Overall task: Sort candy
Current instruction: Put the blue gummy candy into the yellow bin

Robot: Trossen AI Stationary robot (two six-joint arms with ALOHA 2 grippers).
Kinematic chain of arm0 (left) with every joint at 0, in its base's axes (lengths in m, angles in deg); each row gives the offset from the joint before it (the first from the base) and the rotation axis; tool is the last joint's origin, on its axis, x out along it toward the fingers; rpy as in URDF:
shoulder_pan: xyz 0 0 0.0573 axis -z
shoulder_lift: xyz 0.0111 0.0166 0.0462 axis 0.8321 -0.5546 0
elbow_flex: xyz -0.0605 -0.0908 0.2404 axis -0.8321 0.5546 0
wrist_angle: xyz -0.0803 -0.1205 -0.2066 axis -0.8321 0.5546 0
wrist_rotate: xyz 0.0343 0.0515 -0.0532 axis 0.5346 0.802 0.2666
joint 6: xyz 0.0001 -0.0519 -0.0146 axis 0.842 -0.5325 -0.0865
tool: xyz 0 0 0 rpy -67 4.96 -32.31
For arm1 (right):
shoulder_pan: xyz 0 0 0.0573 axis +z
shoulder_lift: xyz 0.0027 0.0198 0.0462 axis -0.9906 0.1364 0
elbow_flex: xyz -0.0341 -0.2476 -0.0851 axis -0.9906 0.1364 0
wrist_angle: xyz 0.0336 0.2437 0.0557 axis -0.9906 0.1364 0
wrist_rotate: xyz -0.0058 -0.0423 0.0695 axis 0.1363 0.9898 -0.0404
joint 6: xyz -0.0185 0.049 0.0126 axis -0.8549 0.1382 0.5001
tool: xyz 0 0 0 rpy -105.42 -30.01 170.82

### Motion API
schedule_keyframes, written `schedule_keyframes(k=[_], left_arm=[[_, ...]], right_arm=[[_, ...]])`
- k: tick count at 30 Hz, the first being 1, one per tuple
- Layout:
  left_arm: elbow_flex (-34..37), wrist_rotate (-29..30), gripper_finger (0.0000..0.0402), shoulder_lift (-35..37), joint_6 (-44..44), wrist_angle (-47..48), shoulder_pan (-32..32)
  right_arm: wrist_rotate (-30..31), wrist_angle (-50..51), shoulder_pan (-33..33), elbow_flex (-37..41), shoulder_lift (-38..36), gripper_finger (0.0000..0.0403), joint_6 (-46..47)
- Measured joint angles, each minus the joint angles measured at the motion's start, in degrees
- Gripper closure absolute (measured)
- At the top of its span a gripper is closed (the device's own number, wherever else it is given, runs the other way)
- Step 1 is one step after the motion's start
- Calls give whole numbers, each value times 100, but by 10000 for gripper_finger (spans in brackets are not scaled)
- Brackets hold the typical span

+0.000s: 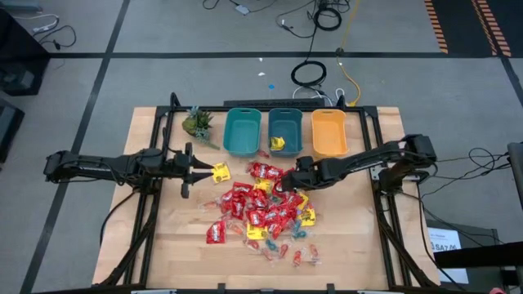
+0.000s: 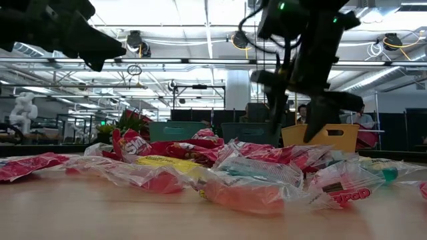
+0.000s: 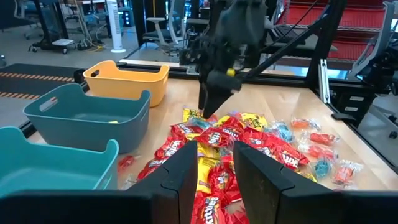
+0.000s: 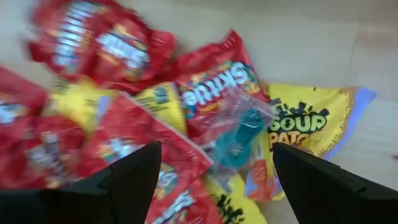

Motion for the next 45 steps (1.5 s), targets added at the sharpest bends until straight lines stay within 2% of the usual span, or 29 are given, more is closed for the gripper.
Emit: schedule_keyframes(k=[5, 9, 12, 24, 30, 35, 45], left_arm=[[0, -16, 288, 0, -22, 6, -2], [0, -41, 288, 0, -151, 18, -2], [0, -153, 288, 0, -151, 49, -4], [-1, -167, 289, 0, -149, 60, -4], [-2, -167, 289, 0, -153, 57, -4], [-2, -167, 288, -2, -153, 55, -4], [-4, -167, 288, -2, -155, 53, -4]], right_arm=[[-457, -78, -144, 0, 426, 103, -115], [-468, -131, -147, -4, 607, 107, -112], [-468, -138, -147, -4, 615, 125, -114], [-468, -181, -162, 0, 591, 300, -405], [-464, -189, -167, 4, 490, 357, -556], [-429, -183, -221, 4, 282, 374, -744], [-421, 52, -374, 4, -328, 376, -1032]])
